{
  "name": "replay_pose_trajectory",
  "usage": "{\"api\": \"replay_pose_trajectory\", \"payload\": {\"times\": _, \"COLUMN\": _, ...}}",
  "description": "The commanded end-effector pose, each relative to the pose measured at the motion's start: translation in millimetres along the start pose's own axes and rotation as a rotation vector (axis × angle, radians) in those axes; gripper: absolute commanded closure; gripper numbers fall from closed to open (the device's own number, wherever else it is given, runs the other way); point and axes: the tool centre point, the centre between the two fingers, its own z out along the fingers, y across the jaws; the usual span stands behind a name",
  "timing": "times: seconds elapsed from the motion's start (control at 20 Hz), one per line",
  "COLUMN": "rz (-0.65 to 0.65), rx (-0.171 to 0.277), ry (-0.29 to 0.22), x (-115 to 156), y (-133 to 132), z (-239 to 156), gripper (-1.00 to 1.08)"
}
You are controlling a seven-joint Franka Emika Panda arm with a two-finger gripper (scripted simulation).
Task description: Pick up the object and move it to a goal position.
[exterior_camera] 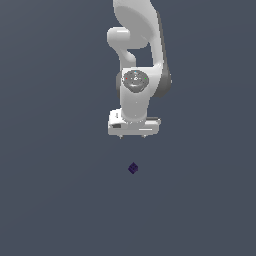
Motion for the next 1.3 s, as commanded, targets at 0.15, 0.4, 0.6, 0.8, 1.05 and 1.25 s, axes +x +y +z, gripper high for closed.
{"api": "replay_pose_trajectory", "payload": {"times": 0.15, "rz": -0.015, "rx": 0.0, "ry": 0.002, "x": 1.2, "y": -6.7, "z": -1.1, "gripper": -0.92}}
{"api": "replay_pose_trajectory", "payload": {"times": 0.4, "rz": -0.071, "rx": 0.002, "ry": 0.008, "x": 4.0, "y": -35.6, "z": -6.3, "gripper": -0.92}}
{"api": "replay_pose_trajectory", "payload": {"times": 0.6, "rz": -0.072, "rx": 0.003, "ry": 0.009, "x": 3.5, "y": -38.7, "z": -7.1, "gripper": -0.92}}
{"api": "replay_pose_trajectory", "payload": {"times": 0.8, "rz": -0.085, "rx": 0.002, "ry": 0.01, "x": 6.0, "y": -36.7, "z": -5.7, "gripper": -0.92}}
{"api": "replay_pose_trajectory", "payload": {"times": 1.05, "rz": -0.135, "rx": 0.0, "ry": 0.014, "x": 14.2, "y": -35.3, "z": -1.9, "gripper": -0.92}}
{"api": "replay_pose_trajectory", "payload": {"times": 1.25, "rz": -0.198, "rx": -0.003, "ry": 0.02, "x": 24.5, "y": -32.4, "z": 3.3, "gripper": -0.92}}
